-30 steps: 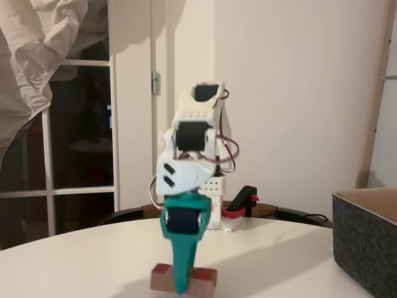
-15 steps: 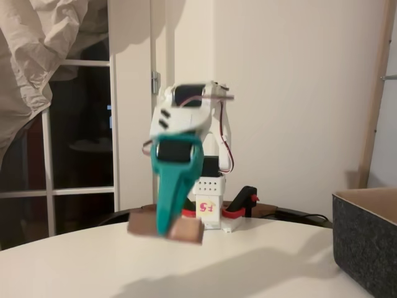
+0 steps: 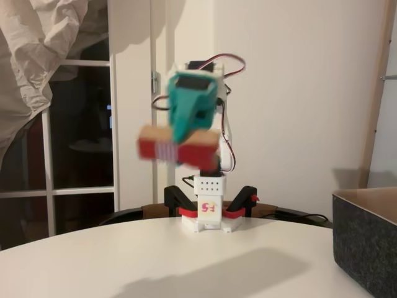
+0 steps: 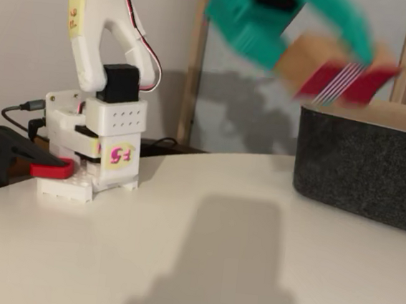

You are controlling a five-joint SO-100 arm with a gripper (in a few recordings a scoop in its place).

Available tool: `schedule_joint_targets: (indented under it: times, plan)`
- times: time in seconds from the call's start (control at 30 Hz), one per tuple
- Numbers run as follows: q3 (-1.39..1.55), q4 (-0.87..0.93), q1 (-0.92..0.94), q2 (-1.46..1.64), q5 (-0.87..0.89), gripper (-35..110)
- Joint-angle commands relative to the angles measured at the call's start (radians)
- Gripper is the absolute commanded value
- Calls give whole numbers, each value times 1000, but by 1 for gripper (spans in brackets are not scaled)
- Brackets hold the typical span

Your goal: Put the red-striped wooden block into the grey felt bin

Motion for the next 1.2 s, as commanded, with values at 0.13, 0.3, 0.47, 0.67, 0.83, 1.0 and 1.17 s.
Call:
schedule_joint_targets:
  times: [0.13,0.3,0.47,0.67,0.83,1.0,1.17]
  plan:
    - [-21,-91,-132,135,17,3]
    - [-38,-109,-273,150,15,2]
    - [-77,-109,-449,141,-8,2]
    - [-110,-109,-647,95,-71,2]
    - [-144,-109,-755,9,-126,3]
    - [-213,-110,-822,-133,-198,3]
    - [-282,-110,-836,-284,-259,3]
